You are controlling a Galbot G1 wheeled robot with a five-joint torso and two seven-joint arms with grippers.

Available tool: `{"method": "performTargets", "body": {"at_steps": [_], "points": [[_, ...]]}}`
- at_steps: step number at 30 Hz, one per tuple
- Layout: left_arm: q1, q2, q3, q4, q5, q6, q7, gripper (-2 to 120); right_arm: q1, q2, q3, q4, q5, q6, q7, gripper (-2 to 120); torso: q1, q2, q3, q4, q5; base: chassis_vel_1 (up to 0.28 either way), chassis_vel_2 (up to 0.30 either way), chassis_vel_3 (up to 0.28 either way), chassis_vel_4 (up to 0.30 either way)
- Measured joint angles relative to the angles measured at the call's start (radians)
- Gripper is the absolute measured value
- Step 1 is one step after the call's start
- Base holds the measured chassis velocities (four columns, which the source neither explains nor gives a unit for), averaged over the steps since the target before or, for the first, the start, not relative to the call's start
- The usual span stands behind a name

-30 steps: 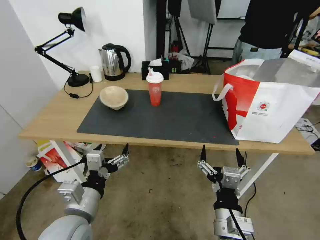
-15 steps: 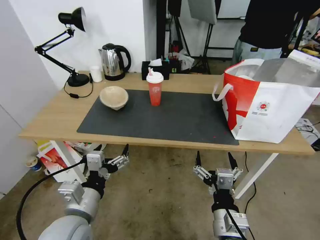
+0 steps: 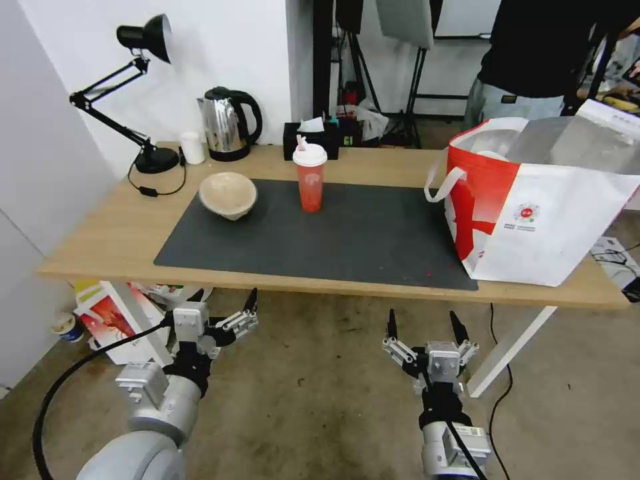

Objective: Pick up the trash from the table and place it into the takeout bag.

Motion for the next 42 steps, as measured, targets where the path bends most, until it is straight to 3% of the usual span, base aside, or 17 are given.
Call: {"method": "performTargets", "body": {"at_steps": [21, 25, 26, 29, 31, 34, 39, 42], "points": [[-0.003, 0.001, -0.004, 0.003, -0.001, -0.001, 0.000, 100, 0.021, -0.002, -0.001, 0.021, 0.004, 0.013, -0.026, 100, 0.000, 0.000, 0.000, -0.0001, 0.0000, 0.000, 0.000, 0.000, 0.000], [-0.003, -0.003, -0.005, 0.003, -0.001, -0.003, 0.000, 100, 0.111, -0.038, 0.036, 0.075, 0.049, 0.150, -0.259, 100, 0.000, 0.000, 0.000, 0.0000, 0.0000, 0.000, 0.000, 0.000, 0.000], [-0.003, -0.003, -0.005, 0.003, -0.001, -0.003, 0.000, 100, 0.111, -0.038, 0.036, 0.075, 0.049, 0.150, -0.259, 100, 0.000, 0.000, 0.000, 0.0000, 0.0000, 0.000, 0.000, 0.000, 0.000], [-0.007, -0.006, -0.008, 0.008, -0.001, -0.005, 0.000, 100, 0.222, -0.058, 0.091, 0.097, 0.157, 0.193, -0.435, 100, 0.000, 0.000, 0.000, -0.0001, 0.0000, 0.000, 0.000, 0.000, 0.000], [-0.008, -0.007, -0.008, 0.008, -0.001, -0.006, 0.000, 100, 0.268, -0.064, 0.105, 0.094, 0.192, 0.194, -0.472, 100, 0.000, 0.000, 0.000, 0.0001, 0.0002, 0.000, 0.000, 0.000, 0.000], [-0.011, -0.015, -0.004, 0.013, 0.000, -0.010, 0.001, 100, 0.392, -0.088, 0.129, 0.068, 0.335, 0.154, -0.563, 100, 0.000, 0.000, 0.000, 0.0000, 0.0001, 0.000, 0.000, 0.000, 0.000], [-0.012, -0.016, -0.004, 0.017, 0.001, -0.019, 0.002, 100, 0.465, -0.113, 0.125, 0.055, 0.446, 0.091, -0.597, 100, 0.000, 0.000, 0.000, -0.0001, -0.0001, 0.000, 0.000, 0.000, 0.000], [-0.012, -0.018, -0.004, 0.021, 0.003, -0.022, 0.002, 100, 0.608, -0.155, 0.099, 0.011, 0.631, -0.043, -0.606, 100, 0.000, 0.000, 0.000, 0.0002, -0.0002, 0.000, 0.000, 0.000, 0.000]]}}
